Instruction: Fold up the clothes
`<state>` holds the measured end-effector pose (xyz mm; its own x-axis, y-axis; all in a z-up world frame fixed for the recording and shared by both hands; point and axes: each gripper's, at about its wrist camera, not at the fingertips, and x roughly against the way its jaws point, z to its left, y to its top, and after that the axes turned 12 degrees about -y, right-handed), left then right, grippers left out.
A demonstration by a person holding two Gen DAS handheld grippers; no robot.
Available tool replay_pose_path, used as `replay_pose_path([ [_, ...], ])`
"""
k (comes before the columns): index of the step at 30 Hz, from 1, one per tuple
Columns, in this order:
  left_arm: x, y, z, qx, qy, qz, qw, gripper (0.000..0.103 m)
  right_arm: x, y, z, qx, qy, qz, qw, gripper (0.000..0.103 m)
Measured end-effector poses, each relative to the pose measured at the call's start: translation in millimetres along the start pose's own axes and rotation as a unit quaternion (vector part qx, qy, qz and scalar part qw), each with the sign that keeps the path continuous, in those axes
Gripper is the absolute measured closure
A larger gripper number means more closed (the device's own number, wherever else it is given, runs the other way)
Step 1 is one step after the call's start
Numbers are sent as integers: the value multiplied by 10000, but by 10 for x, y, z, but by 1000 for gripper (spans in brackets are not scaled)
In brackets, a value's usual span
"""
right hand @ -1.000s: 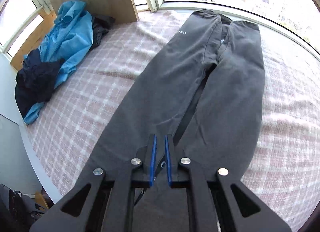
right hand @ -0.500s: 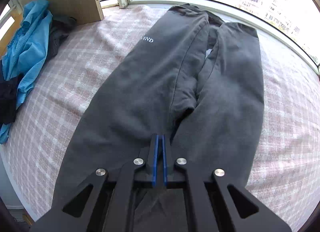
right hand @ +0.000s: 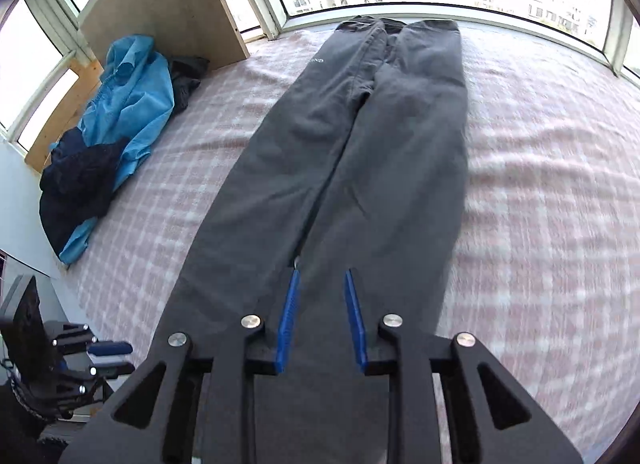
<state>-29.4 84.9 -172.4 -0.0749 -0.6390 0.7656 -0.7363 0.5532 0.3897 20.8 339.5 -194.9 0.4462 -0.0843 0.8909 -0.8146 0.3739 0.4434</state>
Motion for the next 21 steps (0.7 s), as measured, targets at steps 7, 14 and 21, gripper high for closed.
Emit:
replay_pose_path([
  [7, -46, -49, 110, 191, -425, 266, 9986, 74, 88, -1281, -337, -1304, -237, 655, 9890, 71],
  [14, -155, -88, 110, 124, -540, 562, 9969, 68, 295, -1430, -222, -1241, -705, 491, 9885, 71],
  [21, 106, -124, 93, -285, -310, 336, 9985, 68, 431, -1173, 793, 51, 603, 170, 9980, 80],
])
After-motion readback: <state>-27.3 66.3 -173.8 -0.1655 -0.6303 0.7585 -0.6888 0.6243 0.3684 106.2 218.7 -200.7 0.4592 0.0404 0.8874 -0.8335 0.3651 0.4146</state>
